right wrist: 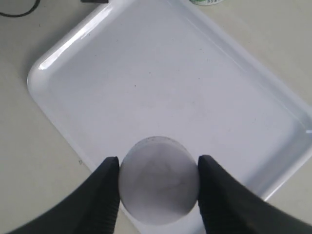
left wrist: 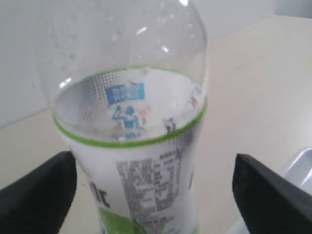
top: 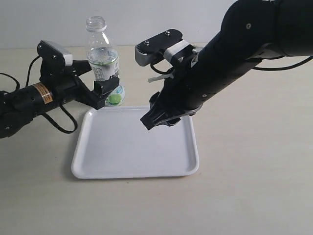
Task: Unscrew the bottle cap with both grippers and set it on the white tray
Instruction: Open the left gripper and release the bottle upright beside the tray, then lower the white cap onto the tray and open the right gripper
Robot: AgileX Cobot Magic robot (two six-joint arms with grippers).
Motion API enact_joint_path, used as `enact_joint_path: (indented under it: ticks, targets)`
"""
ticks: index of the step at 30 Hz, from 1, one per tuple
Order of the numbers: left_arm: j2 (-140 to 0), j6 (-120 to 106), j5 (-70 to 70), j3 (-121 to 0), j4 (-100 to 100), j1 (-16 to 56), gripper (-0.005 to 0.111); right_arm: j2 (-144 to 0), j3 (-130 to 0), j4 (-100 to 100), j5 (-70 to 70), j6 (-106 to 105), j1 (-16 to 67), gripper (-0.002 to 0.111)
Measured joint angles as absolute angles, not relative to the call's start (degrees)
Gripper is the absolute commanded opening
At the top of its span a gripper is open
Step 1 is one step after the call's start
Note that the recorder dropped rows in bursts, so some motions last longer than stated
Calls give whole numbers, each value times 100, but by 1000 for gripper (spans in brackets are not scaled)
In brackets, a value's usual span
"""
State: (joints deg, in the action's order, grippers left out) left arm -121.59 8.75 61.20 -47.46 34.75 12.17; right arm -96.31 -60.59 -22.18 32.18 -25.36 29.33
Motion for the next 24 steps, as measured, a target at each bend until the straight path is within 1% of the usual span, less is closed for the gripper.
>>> enact_joint_path:
  ticks: [7,17,24]
  targets:
    - [-11941,638,6099,-4109,3451,1217,83,-9793,-6059,-2241,2883,-2536,2933,0]
    - [-11217,521,6099,-3283,3223,1217,82,-10671,-6048,-2241,2286,-2421,2933,0]
    - [-10736,521,6432,-2729,3091,1217,82,-11131,-6049,-2241,1641,-2352,2933,0]
